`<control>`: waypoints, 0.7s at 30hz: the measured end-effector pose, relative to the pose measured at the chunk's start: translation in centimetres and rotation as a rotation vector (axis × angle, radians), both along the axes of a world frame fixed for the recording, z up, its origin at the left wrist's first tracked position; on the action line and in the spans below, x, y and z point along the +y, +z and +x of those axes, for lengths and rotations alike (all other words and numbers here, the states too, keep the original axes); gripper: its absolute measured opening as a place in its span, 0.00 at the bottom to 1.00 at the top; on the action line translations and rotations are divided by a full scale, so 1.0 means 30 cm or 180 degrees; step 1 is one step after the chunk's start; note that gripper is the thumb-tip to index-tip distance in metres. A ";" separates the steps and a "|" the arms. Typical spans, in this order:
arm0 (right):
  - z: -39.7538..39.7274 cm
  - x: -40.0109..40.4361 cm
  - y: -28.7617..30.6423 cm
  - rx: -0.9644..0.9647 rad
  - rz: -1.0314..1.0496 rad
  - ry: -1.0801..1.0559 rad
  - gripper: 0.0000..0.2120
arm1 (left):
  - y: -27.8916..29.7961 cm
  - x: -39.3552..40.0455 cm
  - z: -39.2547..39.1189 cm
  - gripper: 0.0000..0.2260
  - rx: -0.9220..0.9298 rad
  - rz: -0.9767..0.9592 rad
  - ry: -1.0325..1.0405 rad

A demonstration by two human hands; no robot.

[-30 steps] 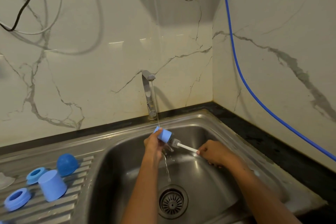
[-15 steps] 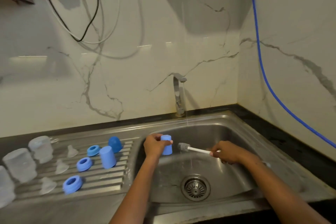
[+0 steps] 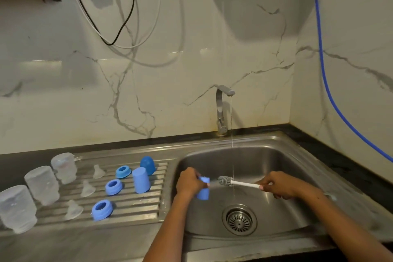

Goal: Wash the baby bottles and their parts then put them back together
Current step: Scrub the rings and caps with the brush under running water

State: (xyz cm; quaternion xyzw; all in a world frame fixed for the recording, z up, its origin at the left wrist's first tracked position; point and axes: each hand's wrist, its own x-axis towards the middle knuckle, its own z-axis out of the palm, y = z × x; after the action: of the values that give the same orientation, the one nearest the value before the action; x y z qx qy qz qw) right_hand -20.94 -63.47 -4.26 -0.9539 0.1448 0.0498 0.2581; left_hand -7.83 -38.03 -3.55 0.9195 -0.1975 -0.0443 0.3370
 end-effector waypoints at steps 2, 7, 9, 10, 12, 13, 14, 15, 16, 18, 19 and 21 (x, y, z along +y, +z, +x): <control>0.003 -0.001 0.001 0.0010 0.0019 -0.0013 0.13 | 0.007 -0.008 0.020 0.16 0.0007 -0.0335 0.0053; 0.000 -0.002 0.002 0.0034 0.0035 -0.0067 0.13 | 0.073 -0.011 0.017 0.07 0.0311 -0.1044 -0.0358; 0.002 0.000 0.005 0.0042 0.0060 -0.0068 0.13 | 0.077 -0.004 0.017 0.06 0.0589 -0.1052 -0.0447; 0.002 0.004 0.006 0.0048 0.0071 -0.0059 0.13 | 0.059 -0.004 0.016 0.08 0.0760 -0.0930 -0.0391; 0.002 0.013 0.007 0.0058 0.0084 -0.0032 0.13 | 0.029 -0.003 0.016 0.14 0.0496 -0.0463 -0.0200; 0.003 0.016 0.008 0.0065 0.0067 -0.0008 0.13 | 0.018 -0.002 0.012 0.14 0.0382 -0.0280 -0.0377; 0.001 0.015 0.008 0.0081 0.0025 0.0024 0.13 | 0.005 -0.003 0.009 0.15 0.0324 -0.0180 -0.0607; 0.001 0.014 0.011 0.0088 -0.0012 0.0044 0.13 | -0.010 -0.012 0.019 0.15 0.0345 -0.0056 -0.0660; -0.001 0.012 0.014 0.0091 -0.0029 0.0040 0.13 | -0.009 -0.014 0.015 0.17 0.0358 0.0127 -0.0547; 0.000 0.013 0.014 0.0103 -0.0113 0.0028 0.13 | -0.008 -0.013 0.006 0.20 0.0063 0.0652 -0.0117; 0.001 0.017 0.014 0.0116 -0.0224 0.0039 0.13 | -0.014 -0.016 0.006 0.20 -0.0073 0.0616 -0.0031; 0.002 0.035 0.020 0.0078 -0.0512 0.0067 0.14 | 0.001 -0.030 -0.003 0.18 -0.0231 0.0330 -0.0057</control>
State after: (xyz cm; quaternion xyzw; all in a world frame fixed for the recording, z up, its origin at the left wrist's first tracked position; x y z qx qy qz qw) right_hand -20.89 -62.42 -3.66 -0.9723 0.1415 0.0524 0.1783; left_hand -7.92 -38.93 -3.54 0.9349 -0.2153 -0.0241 0.2811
